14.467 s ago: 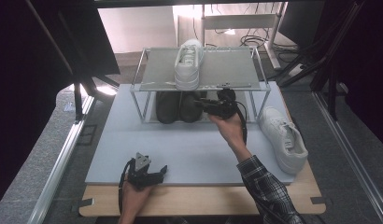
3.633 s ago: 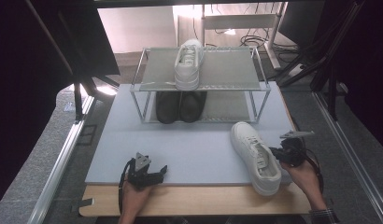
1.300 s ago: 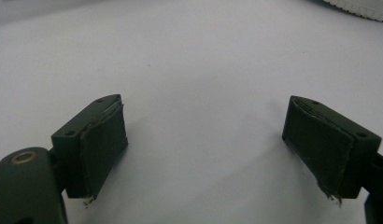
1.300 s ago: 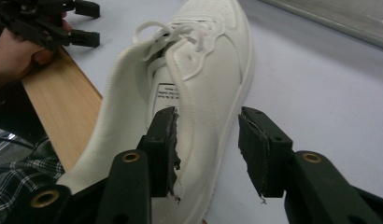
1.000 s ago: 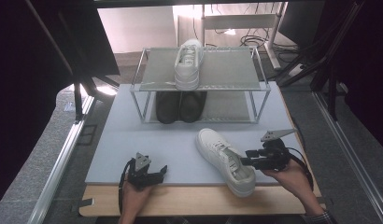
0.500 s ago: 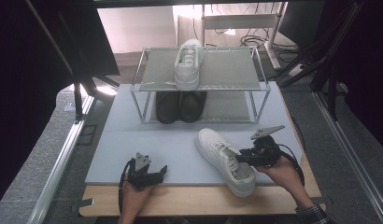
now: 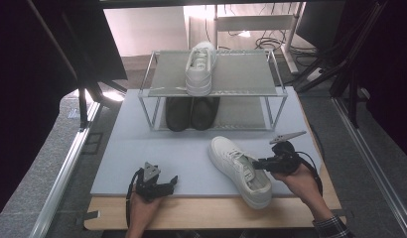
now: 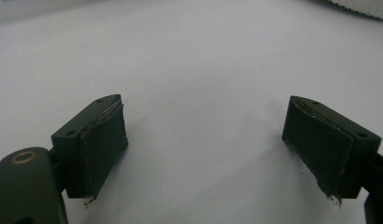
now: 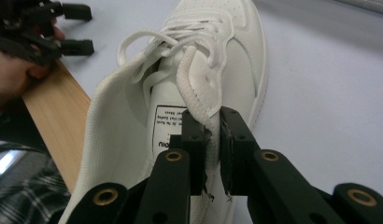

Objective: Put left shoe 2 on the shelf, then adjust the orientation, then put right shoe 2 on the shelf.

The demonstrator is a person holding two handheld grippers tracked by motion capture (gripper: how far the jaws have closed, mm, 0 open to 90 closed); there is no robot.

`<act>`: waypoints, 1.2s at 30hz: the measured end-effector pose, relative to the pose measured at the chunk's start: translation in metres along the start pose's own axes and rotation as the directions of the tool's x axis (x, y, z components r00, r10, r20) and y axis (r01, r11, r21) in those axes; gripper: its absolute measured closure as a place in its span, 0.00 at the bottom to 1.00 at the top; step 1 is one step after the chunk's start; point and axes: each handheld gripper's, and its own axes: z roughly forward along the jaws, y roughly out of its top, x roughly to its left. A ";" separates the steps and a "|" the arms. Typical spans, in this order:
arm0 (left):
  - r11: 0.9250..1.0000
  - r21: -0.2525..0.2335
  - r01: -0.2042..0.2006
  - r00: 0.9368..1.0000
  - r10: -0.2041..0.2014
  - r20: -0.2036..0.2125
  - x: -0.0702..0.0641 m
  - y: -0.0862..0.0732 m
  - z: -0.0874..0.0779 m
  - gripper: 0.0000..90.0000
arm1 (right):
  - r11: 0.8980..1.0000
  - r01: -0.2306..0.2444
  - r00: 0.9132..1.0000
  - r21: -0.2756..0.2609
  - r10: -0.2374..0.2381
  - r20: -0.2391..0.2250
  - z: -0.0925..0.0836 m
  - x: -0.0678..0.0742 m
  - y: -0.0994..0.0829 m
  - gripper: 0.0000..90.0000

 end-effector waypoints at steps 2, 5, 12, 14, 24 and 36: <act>1.000 0.000 -0.001 1.000 0.001 -0.001 0.000 0.000 0.000 0.15 | 1.000 -0.026 1.000 -0.005 0.026 -0.014 -0.002 -0.003 0.000 0.91; 1.000 0.000 0.000 1.000 0.000 0.000 0.000 0.000 0.000 0.15 | 0.998 -0.055 0.998 -0.008 0.055 -0.028 -0.004 -0.005 0.001 0.92; 1.000 0.000 0.000 1.000 0.000 0.000 0.000 0.000 0.000 0.15 | 0.994 -0.104 0.992 -0.022 0.102 -0.068 -0.012 -0.010 0.004 0.93; 1.000 0.000 0.000 1.000 0.000 -0.001 0.000 0.000 0.000 0.15 | 0.994 -0.110 0.991 -0.020 0.109 -0.072 -0.015 -0.010 0.005 0.93; 1.000 0.000 0.000 1.000 0.000 0.000 0.000 0.000 0.000 0.15 | 0.990 -0.139 0.987 -0.026 0.136 -0.090 -0.022 -0.012 0.010 0.93; 1.000 0.000 0.000 1.000 0.000 -0.001 0.000 0.000 0.000 0.15 | 0.980 -0.192 0.974 -0.050 0.184 -0.135 -0.034 -0.016 0.013 0.93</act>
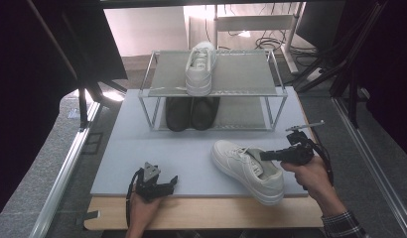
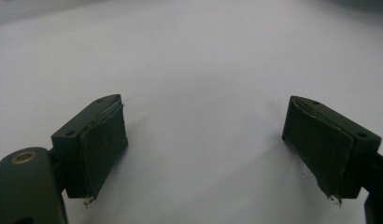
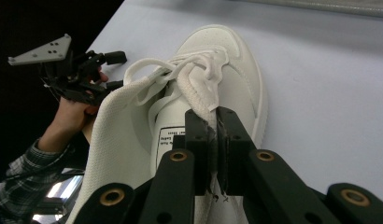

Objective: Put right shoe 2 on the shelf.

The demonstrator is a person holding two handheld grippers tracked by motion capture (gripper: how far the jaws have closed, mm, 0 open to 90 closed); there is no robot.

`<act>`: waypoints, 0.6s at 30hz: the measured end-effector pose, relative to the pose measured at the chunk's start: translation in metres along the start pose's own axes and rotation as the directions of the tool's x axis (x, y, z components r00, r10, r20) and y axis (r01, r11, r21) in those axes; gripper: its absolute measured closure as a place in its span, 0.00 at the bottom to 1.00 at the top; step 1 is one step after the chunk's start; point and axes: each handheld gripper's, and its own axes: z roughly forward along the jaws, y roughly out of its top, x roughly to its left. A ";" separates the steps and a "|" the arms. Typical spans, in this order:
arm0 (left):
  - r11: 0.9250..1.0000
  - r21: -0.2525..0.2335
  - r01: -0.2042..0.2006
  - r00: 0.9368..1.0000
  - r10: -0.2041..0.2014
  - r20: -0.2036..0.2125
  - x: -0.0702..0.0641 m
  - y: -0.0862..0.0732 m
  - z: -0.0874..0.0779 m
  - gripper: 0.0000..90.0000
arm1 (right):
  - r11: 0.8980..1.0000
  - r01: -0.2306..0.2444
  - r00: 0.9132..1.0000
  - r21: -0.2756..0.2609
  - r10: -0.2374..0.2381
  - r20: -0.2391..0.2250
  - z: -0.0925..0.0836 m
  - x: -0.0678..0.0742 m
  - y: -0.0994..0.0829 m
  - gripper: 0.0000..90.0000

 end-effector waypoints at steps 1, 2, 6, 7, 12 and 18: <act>1.000 -0.001 0.000 1.000 0.000 0.000 0.000 0.000 0.000 0.15 | 1.000 -0.004 1.000 -0.001 0.004 -0.006 -0.001 0.000 0.001 0.93; 1.000 -0.002 0.001 1.000 -0.001 0.000 0.000 0.000 0.000 0.15 | 1.000 -0.006 1.000 -0.004 0.006 -0.010 -0.002 0.000 0.001 0.93; 1.000 -0.003 0.000 1.000 0.000 0.000 0.000 0.000 0.000 0.15 | 1.000 -0.018 0.999 -0.023 0.017 -0.030 -0.006 0.001 0.004 0.93; 1.000 -0.003 0.000 1.000 0.000 0.000 0.000 0.000 0.000 0.15 | 0.999 -0.022 0.999 -0.026 0.022 -0.034 -0.007 0.001 0.005 0.93; 1.000 -0.003 0.000 1.000 0.000 0.000 0.000 0.000 0.000 0.15 | 0.998 -0.039 0.998 -0.045 0.037 -0.054 -0.013 0.000 0.009 0.93; 1.000 -0.003 0.000 1.000 0.000 0.000 0.000 0.000 0.000 0.15 | 0.997 -0.049 0.997 -0.067 0.045 -0.067 -0.022 0.003 0.015 0.93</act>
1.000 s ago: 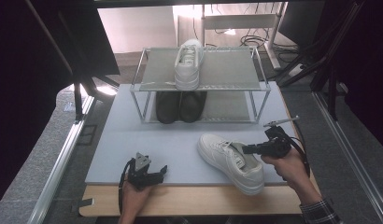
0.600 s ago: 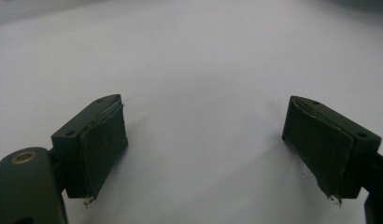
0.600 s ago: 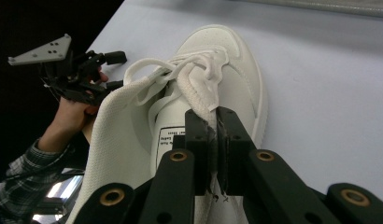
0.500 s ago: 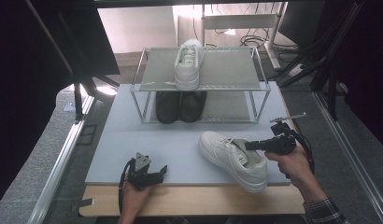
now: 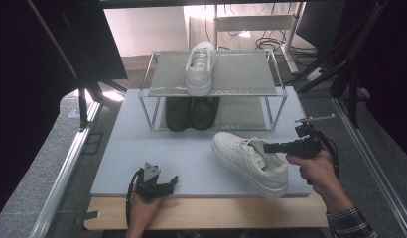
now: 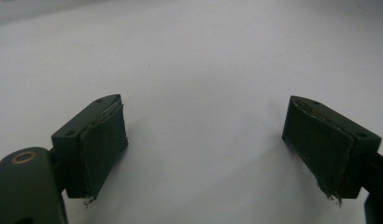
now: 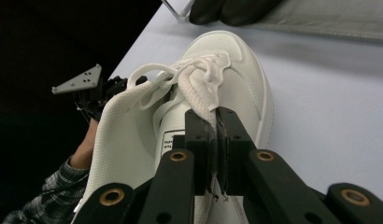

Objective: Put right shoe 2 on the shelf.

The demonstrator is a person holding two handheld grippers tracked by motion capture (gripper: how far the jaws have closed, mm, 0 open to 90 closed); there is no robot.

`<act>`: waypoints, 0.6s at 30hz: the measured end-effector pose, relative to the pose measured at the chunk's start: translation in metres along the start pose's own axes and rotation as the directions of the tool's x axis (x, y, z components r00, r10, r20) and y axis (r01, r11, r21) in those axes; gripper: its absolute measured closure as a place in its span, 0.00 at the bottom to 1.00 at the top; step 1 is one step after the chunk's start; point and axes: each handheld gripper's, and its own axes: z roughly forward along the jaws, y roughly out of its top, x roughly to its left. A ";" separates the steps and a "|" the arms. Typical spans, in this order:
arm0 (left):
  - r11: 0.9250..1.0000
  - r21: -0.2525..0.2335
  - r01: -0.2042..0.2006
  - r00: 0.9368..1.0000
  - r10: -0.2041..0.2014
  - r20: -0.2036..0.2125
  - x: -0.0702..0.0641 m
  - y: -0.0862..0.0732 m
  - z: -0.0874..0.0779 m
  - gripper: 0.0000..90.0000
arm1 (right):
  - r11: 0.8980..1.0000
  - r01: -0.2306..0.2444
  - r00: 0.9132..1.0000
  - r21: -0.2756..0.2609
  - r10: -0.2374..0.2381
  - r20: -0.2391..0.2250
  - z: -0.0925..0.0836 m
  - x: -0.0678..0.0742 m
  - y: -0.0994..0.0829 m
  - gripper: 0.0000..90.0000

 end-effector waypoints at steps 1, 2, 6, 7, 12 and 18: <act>1.000 0.000 0.000 1.000 0.000 0.000 0.000 0.000 0.000 0.15 | 1.000 -0.001 1.000 -0.004 0.001 -0.004 -0.001 0.000 0.001 0.93; 1.000 0.000 0.000 1.000 0.000 0.000 0.000 0.000 0.000 0.15 | 1.000 -0.002 1.000 -0.006 0.002 -0.007 -0.003 0.001 0.003 0.93; 1.000 0.000 0.000 1.000 0.000 0.000 0.000 0.000 0.000 0.15 | 1.000 -0.007 1.000 -0.025 0.007 -0.017 -0.009 0.003 0.009 0.93; 1.000 0.000 0.000 1.000 0.000 0.000 0.000 0.000 0.000 0.15 | 1.000 -0.009 1.000 -0.028 0.008 -0.019 -0.010 0.004 0.011 0.93; 1.000 0.000 0.000 1.000 0.000 0.000 0.000 0.000 0.000 0.15 | 0.999 -0.011 1.000 -0.050 0.010 -0.022 -0.018 0.008 0.020 0.93; 1.000 0.000 0.000 1.000 0.000 0.000 0.000 0.000 0.000 0.15 | 0.997 -0.020 0.999 -0.068 0.018 -0.031 -0.025 0.013 0.031 0.93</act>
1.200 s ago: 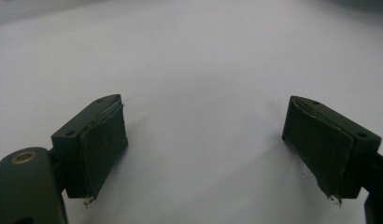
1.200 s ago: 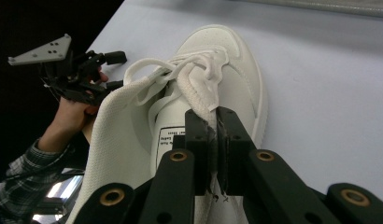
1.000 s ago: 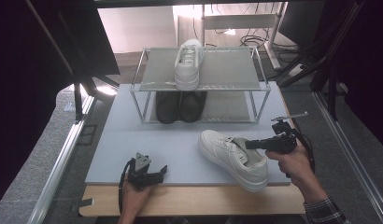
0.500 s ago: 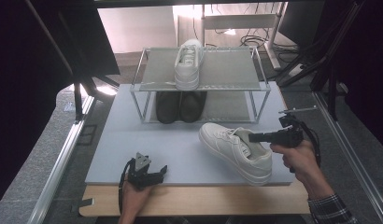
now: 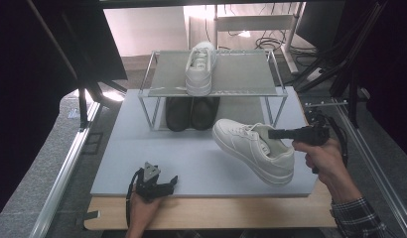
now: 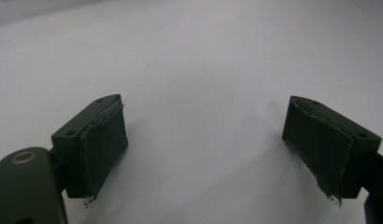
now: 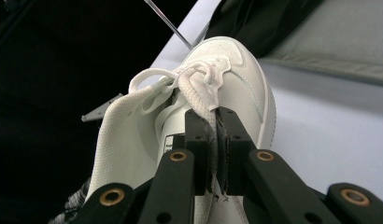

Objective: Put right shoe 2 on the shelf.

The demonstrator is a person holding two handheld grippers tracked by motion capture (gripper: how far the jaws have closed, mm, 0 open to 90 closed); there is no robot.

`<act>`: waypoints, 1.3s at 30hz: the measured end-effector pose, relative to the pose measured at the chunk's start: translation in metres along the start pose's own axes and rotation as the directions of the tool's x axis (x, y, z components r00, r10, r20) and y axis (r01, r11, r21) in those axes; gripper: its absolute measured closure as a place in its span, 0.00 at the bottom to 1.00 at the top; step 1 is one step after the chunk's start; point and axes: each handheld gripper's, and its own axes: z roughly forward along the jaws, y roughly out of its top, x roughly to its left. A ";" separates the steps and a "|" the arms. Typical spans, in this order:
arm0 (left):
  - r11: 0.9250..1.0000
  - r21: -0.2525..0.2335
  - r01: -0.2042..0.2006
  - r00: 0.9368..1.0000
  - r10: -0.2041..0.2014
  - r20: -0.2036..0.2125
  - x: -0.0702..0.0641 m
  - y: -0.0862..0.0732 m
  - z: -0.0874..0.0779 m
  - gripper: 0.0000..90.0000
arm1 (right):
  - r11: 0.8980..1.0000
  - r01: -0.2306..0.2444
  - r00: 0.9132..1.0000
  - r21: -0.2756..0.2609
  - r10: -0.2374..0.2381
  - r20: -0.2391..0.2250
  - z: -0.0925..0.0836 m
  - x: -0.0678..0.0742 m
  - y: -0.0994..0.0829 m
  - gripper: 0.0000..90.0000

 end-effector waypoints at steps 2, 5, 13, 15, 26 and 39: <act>1.000 0.000 0.000 1.000 0.000 0.000 0.000 0.000 0.000 0.15 | 1.000 -0.005 1.000 -0.004 0.005 -0.001 -0.002 0.002 0.004 0.93; 1.000 0.002 -0.001 1.000 0.001 0.001 0.000 0.000 0.000 0.15 | 1.000 -0.002 1.000 -0.014 0.002 0.000 -0.004 0.006 0.010 0.93; 1.000 0.004 -0.002 1.000 0.002 0.001 0.000 0.000 0.000 0.15 | 0.999 -0.004 1.000 -0.045 0.004 -0.008 -0.011 0.015 0.028 0.93; 1.000 0.004 -0.002 1.000 0.002 0.001 0.000 0.000 0.000 0.15 | 0.999 -0.007 1.000 -0.052 0.007 -0.010 -0.013 0.017 0.032 0.93; 1.000 0.003 -0.002 1.000 0.002 0.001 0.000 0.000 0.000 0.15 | 0.995 -0.024 0.999 -0.100 0.022 -0.025 -0.021 0.026 0.058 0.93; 1.000 0.003 -0.002 1.000 0.002 0.001 0.000 0.000 0.000 0.15 | 0.978 -0.060 0.997 -0.198 0.069 0.035 -0.027 0.020 0.086 0.93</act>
